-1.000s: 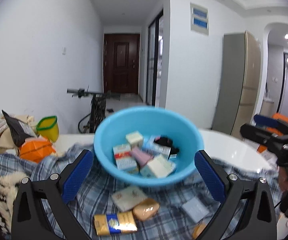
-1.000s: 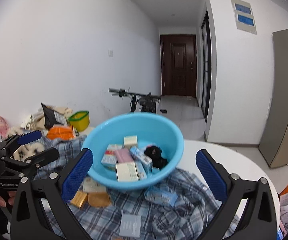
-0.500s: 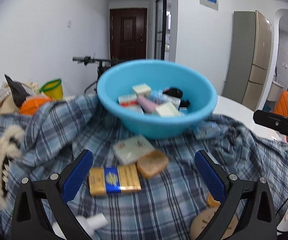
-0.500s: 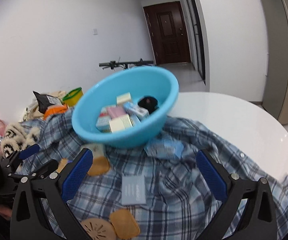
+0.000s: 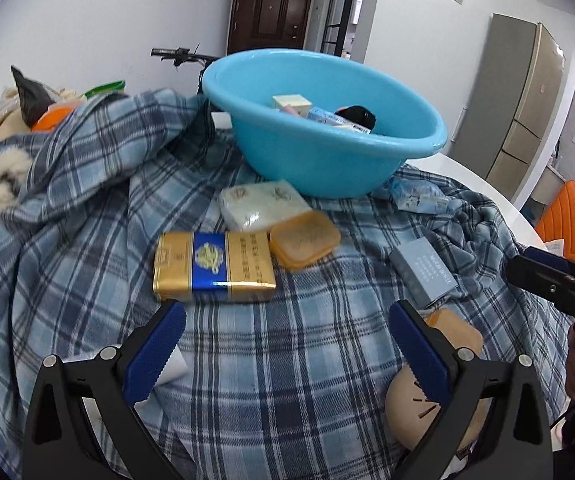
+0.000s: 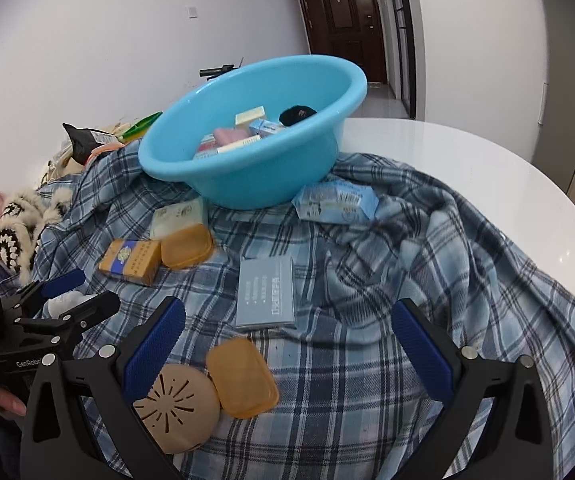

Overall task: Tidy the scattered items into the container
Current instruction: 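Raise both grippers out of the basin back over the shirt, then move the left gripper to the gold-and-blue cigarette box and close on it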

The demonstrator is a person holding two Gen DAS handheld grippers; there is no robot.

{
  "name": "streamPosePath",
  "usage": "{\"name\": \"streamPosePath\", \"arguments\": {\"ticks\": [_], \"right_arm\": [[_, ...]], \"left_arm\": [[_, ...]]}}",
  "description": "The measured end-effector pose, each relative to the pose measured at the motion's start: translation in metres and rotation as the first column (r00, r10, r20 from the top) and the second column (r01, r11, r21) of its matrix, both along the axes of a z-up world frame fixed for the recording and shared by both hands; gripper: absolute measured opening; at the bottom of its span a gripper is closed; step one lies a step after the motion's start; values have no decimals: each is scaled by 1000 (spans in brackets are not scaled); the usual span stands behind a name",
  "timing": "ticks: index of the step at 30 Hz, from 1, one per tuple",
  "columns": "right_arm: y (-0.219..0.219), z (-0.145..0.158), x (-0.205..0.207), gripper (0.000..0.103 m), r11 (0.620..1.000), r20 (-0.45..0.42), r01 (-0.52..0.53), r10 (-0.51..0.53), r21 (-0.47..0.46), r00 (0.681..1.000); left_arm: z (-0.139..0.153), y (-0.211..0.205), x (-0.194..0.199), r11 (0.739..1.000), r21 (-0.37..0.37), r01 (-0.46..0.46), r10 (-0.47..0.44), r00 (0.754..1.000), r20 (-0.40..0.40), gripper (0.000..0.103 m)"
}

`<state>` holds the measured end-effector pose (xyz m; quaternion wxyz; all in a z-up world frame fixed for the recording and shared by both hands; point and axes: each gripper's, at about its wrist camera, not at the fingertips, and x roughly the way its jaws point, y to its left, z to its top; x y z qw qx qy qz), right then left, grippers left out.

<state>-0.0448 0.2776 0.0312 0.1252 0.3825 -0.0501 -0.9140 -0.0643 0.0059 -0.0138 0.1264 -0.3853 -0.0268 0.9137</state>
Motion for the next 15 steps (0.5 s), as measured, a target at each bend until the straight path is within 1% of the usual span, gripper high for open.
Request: {"name": "streamPosePath", "arguments": {"ticks": [3, 11, 15], "right_arm": [[-2, -2, 2, 103, 1000, 1, -2, 2, -5, 1000], [-3, -3, 0, 103, 1000, 2, -9, 9, 4, 1000], [-10, -3, -6, 103, 999, -4, -36, 36, 32, 999]], "left_arm": [[-2, -1, 0, 1000, 3, -5, 5, 1000, 8, 103], [3, 0, -2, 1000, -3, -9, 9, 1000, -6, 103], [3, 4, -5, 1000, -27, -5, 4, 1000, -7, 103]]}}
